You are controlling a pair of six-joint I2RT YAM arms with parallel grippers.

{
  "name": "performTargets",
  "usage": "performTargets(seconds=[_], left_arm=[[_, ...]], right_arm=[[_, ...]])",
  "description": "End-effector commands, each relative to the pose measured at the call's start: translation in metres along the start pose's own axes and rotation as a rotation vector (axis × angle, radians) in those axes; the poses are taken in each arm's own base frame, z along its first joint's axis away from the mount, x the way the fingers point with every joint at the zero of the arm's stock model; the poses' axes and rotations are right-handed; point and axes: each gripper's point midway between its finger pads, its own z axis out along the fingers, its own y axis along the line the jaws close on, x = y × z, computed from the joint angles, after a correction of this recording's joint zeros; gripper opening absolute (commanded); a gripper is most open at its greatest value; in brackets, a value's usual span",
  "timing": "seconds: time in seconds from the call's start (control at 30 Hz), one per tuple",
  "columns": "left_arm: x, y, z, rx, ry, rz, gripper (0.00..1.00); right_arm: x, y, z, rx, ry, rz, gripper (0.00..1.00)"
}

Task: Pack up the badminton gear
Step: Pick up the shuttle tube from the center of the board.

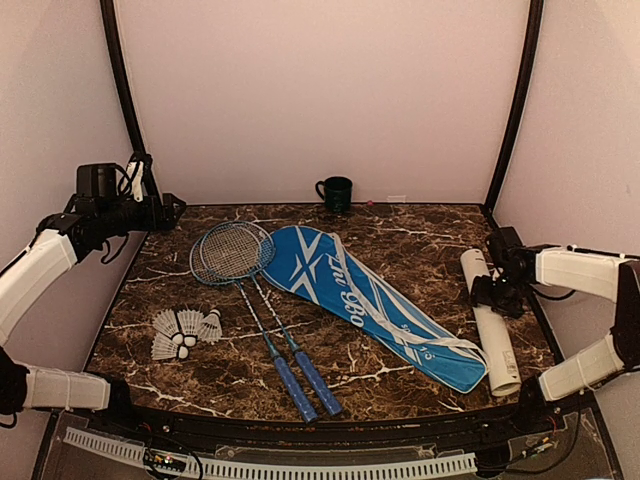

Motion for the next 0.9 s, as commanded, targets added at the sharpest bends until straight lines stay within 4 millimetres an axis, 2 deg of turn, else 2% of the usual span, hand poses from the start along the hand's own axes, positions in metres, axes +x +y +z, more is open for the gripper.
performTargets(seconds=[0.0,0.27,0.47,0.6,0.7,0.87], left_arm=[[0.005,0.001,0.001,-0.003,0.014,0.006,0.99],[0.008,0.002,0.005,-0.003,0.028,0.007,0.99],[0.011,0.005,0.006,-0.019,0.039,0.011,0.99],[0.011,0.003,0.007,-0.010,0.044,0.010,0.99],[0.011,0.002,0.007,-0.001,0.041,0.007,0.99],[0.011,0.002,0.007,-0.002,0.041,0.007,0.99]], right_arm=[[0.004,-0.007,0.012,0.049,-0.006,-0.012,0.83],[0.006,0.003,0.024,0.007,0.009,-0.017,0.85],[0.004,-0.002,0.032,0.043,-0.013,-0.009,0.85],[0.003,0.006,0.040,0.006,-0.006,-0.001,0.86],[0.000,0.009,0.043,-0.012,-0.010,0.004,0.87],[-0.014,0.020,0.036,-0.094,-0.063,0.000,0.81]])
